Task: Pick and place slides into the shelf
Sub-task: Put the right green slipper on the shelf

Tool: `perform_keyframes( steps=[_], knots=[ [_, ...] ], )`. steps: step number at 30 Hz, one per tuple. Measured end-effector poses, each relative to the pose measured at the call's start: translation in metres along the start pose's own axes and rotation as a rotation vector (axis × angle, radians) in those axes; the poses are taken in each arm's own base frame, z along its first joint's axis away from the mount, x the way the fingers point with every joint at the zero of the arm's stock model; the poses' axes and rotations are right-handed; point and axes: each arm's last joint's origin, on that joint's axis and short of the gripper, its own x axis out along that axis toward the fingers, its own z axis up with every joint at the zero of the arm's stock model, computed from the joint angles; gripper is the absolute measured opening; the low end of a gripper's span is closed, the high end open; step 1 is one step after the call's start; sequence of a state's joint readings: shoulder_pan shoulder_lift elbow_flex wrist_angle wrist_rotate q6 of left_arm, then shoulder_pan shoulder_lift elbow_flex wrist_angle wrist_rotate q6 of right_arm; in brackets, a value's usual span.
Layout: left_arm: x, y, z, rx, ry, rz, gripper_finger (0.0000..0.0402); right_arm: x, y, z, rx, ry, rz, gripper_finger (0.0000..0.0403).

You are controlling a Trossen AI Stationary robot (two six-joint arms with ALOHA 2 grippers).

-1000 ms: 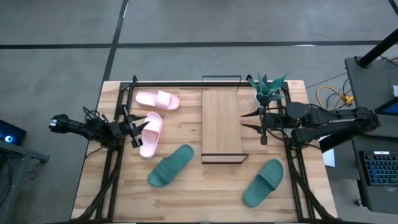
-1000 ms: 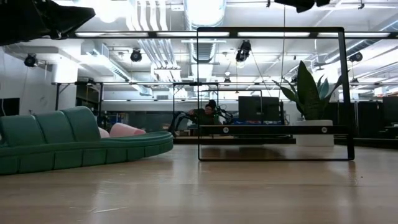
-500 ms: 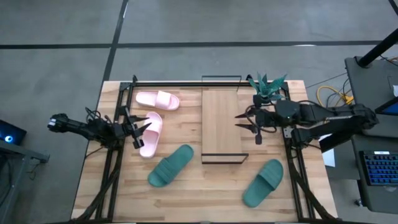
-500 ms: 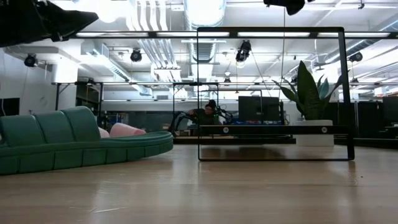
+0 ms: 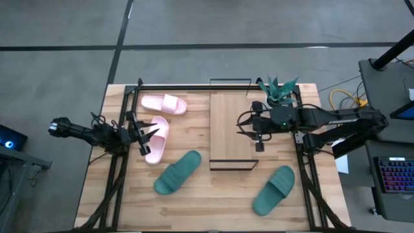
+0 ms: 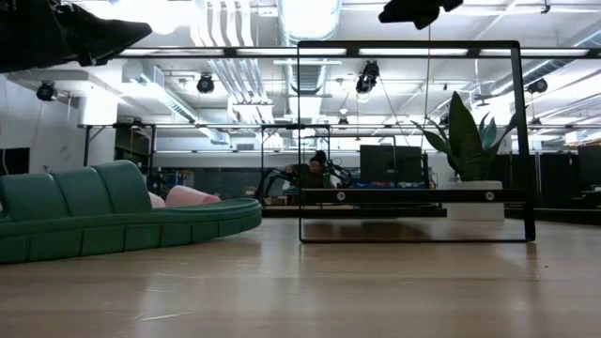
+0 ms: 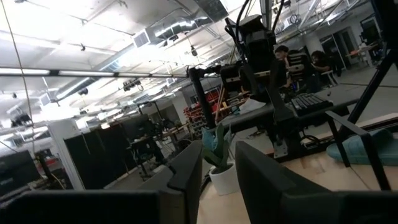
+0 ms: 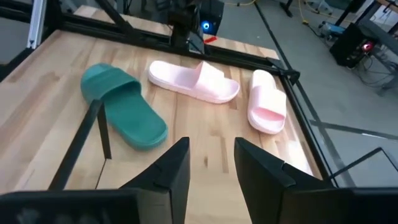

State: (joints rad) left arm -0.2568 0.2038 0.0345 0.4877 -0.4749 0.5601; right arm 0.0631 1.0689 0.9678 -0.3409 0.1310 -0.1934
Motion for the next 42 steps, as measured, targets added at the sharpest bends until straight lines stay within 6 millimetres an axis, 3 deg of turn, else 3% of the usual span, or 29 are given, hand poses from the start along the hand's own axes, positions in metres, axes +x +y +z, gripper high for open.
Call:
perform_keyframes(
  steps=[10, 19, 23, 28, 38, 42],
  knots=[
    [0.001, -0.001, 0.000, 0.005, 0.004, -0.002, 0.0083, 0.017, 0.001, 0.007, -0.069, 0.071, 0.017, 0.0113],
    [0.001, 0.002, 0.004, -0.021, -0.039, 0.026, 0.0083, -0.012, -0.002, 0.021, 0.079, 0.238, 0.044, 0.0102],
    [0.000, 0.004, 0.007, -0.038, -0.064, 0.043, 0.0083, -0.020, 0.000, 0.018, 0.191, 0.318, 0.045, 0.0104],
    [0.000, 0.005, 0.007, -0.040, -0.066, 0.043, 0.0083, -0.028, 0.015, 0.011, 0.336, 0.446, 0.093, 0.0103],
    [0.000, 0.005, 0.007, -0.039, -0.065, 0.042, 0.0083, -0.048, 0.064, 0.012, 0.342, 0.517, 0.288, 0.0102],
    [0.000, 0.004, 0.007, -0.038, -0.064, 0.042, 0.0083, -0.052, 0.072, 0.012, 0.360, 0.525, 0.313, 0.0098]
  ],
)
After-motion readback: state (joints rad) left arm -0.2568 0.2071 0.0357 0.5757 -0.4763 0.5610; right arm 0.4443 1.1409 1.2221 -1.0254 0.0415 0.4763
